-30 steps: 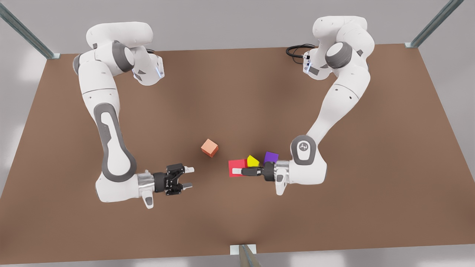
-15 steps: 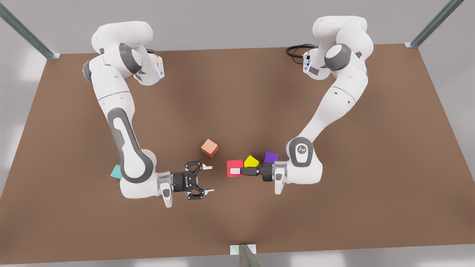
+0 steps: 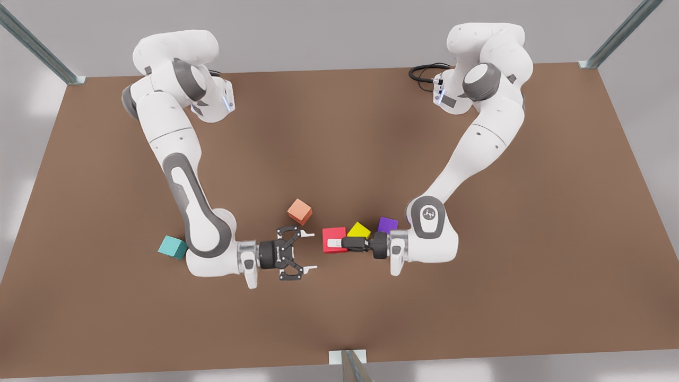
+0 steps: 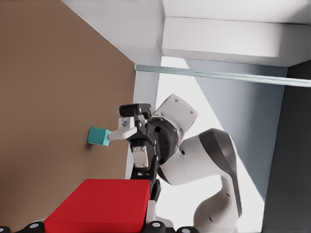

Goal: Pick up red wooden cube and pass to hand red wooden cube and place in blue wooden cube

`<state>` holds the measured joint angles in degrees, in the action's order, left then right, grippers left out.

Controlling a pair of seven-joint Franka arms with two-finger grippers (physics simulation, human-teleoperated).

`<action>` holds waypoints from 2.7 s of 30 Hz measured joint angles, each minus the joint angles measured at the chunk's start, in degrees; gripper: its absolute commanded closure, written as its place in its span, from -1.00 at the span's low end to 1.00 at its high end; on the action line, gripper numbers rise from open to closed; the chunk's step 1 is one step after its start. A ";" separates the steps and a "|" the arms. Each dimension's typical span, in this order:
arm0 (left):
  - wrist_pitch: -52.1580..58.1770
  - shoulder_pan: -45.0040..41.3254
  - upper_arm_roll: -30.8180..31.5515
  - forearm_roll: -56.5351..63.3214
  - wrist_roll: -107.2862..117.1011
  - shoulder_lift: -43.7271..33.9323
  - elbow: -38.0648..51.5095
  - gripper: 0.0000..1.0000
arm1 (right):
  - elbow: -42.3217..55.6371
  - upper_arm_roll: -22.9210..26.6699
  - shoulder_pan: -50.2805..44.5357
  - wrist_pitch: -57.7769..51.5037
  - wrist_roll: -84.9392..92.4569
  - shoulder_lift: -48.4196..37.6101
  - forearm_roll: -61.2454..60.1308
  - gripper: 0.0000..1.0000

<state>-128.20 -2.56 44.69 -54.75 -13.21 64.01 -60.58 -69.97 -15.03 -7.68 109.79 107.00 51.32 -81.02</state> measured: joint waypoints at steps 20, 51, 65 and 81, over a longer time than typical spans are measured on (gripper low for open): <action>-0.50 -0.36 0.00 -0.08 -3.55 1.05 0.33 -0.27 | -0.41 -1.72 -0.57 -0.14 8.07 -0.09 -1.44 -0.94; -1.37 -0.52 0.00 -0.08 -5.84 0.89 0.34 -0.27 | -0.54 -1.72 -3.64 1.28 10.95 1.15 -4.19 -0.92; -1.76 0.89 0.10 -1.34 -6.65 0.42 -0.27 -1.00 | -0.55 -1.69 -4.11 2.13 10.96 1.31 -4.10 0.09; 41.16 4.43 -35.94 62.12 1.26 -52.22 -22.95 -1.00 | -5.77 0.81 18.63 -9.91 -2.95 -16.33 74.89 0.08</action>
<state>-87.04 1.86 8.75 7.37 -11.94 11.79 -83.53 -75.75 -14.22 10.95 99.88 104.05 35.00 -6.14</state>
